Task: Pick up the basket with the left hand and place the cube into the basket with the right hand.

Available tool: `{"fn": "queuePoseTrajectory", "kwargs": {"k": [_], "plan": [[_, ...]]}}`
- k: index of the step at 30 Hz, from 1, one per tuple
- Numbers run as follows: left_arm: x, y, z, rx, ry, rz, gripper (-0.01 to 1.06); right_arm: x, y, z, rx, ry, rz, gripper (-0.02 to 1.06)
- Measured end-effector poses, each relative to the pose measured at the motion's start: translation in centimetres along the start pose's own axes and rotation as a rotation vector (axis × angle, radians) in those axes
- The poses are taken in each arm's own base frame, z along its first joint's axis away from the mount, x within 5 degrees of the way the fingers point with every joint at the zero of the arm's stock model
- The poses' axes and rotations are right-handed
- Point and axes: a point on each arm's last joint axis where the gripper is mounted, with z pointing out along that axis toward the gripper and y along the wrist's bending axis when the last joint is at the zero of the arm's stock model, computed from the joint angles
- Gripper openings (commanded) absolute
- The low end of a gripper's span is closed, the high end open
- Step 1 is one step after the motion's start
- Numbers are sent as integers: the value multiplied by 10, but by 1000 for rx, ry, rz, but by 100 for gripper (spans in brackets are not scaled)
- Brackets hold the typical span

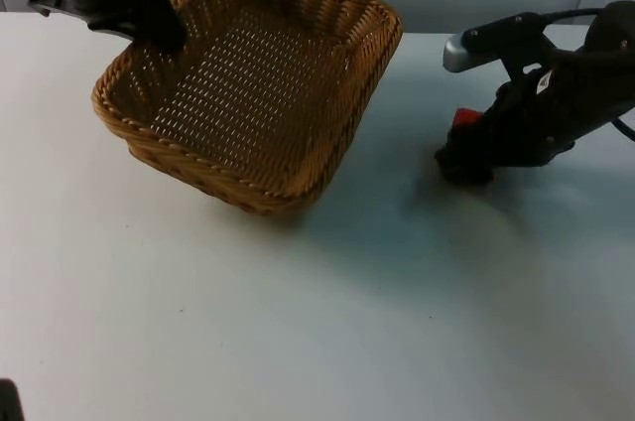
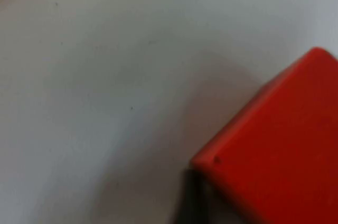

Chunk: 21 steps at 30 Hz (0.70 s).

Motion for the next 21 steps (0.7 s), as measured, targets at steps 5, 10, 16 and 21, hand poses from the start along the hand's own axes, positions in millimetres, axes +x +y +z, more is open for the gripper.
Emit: {"fn": "queuePoseTrajectory", "kwargs": {"k": [5,10,16,21], "plan": [[0,0,0,-1,-1,0,0,-2,0,0,5,-21,0,0],[0,0,0,-1,-2,0,0,-18,-3,-10,13,-60,-14,0],[0,0,0,-2,-3,0,0,-55,-9,-33,16,-96,-25,0],[0,0,0,-2,-3,0,0,-62,-4,-41,-12,-14,-14,0]]}}
